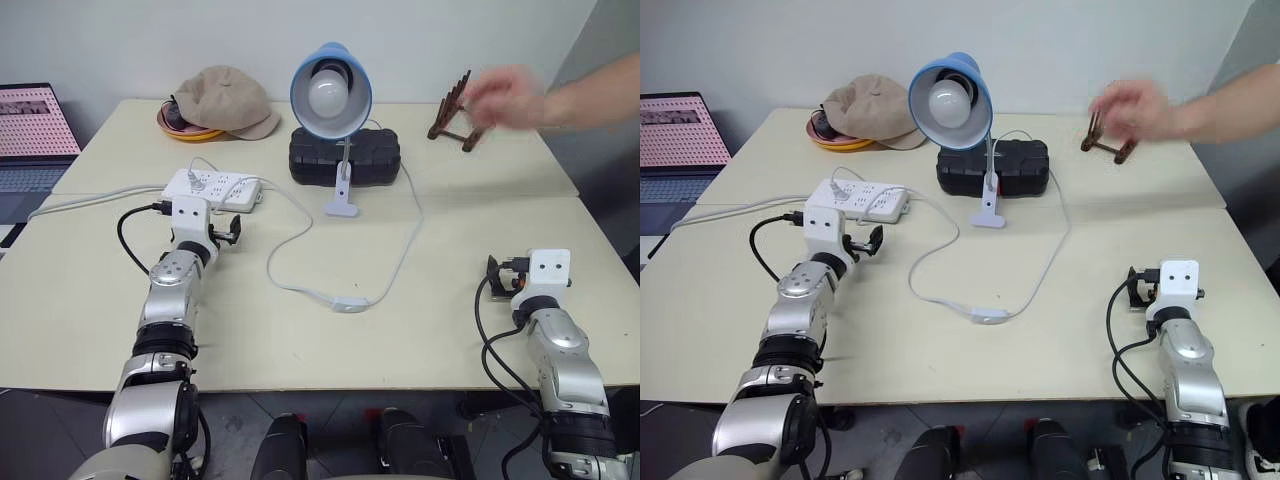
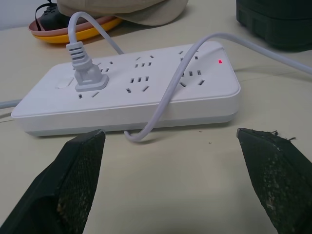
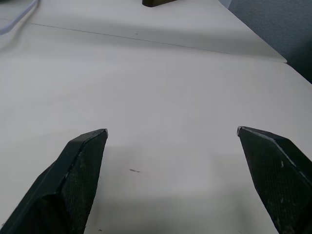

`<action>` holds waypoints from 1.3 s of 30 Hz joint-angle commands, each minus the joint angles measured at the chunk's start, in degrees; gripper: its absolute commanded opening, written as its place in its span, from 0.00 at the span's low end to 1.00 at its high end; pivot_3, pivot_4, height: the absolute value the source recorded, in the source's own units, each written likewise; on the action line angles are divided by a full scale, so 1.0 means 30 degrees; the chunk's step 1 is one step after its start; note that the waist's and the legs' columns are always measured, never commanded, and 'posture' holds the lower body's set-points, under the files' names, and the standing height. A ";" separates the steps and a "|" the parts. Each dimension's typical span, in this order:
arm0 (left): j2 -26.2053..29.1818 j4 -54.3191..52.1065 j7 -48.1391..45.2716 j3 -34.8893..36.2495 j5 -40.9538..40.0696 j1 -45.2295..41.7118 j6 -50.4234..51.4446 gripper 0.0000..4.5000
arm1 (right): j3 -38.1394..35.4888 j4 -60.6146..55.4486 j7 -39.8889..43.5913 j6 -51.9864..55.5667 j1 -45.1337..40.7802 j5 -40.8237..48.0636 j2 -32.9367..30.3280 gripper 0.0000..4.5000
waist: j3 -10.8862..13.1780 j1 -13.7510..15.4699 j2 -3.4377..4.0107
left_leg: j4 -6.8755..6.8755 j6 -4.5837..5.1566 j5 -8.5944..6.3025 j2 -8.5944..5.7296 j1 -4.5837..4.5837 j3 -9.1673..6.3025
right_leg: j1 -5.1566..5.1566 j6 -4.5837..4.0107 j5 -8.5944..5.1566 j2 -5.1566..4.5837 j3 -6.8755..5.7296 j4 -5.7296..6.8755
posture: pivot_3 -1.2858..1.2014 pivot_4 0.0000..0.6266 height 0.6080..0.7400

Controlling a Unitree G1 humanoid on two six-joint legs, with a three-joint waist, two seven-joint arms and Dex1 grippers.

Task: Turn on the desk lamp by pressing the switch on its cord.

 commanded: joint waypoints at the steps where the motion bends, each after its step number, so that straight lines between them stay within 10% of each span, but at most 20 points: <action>1: 0.0346 -0.0664 -0.0041 0.0155 -0.0049 -0.0203 -0.0197 1.00 | -0.0257 -0.0490 0.0067 -0.0249 -0.0114 -0.0215 -0.0379 0.99 | 0.0000 0.0001 0.0000 | 0.0000 0.0000 0.0000 -0.0001 0.0000 0.0000 | 0.0000 0.0000 0.0000 0.0000 0.0001 0.0000 | 0.52 0.24 1.00; 11: 0.1466 -0.4818 -0.6144 -0.0189 -0.2821 0.0787 0.3390 1.00 | 0.0506 -0.3110 0.5223 0.1683 0.0416 0.3063 -0.1926 0.99 | 0.0001 -0.0050 0.0001 | -0.0001 0.0000 0.0000 0.0001 0.0000 0.0002 | 0.0000 -0.0005 -0.0003 0.0001 0.0001 0.0001 | 0.52 0.24 1.00; 23: 0.9208 -1.7637 -1.9029 -0.4632 -0.7525 0.4511 1.1600 1.00 | 0.2955 -1.0501 1.4923 0.9082 0.1081 1.0892 -0.8381 0.99 | 0.0013 -0.0265 -0.0026 | 0.0003 0.0001 -0.0003 0.0025 0.0031 -0.0001 | 0.0021 -0.0162 -0.0098 0.0000 -0.0004 0.0009 | 0.52 0.24 1.00; 39: 0.8606 -1.8261 -1.8733 -0.4852 -0.6430 0.5184 0.8308 1.00 | 1.1817 -0.3112 1.6392 0.3430 -0.5600 0.3067 -0.4930 0.99 | 0.0015 -0.0276 -0.0030 | 0.0011 0.0003 -0.0004 0.0044 -0.0066 0.0020 | -0.0056 -0.0107 -0.0090 0.0001 -0.0035 -0.0009 | 0.52 0.24 1.00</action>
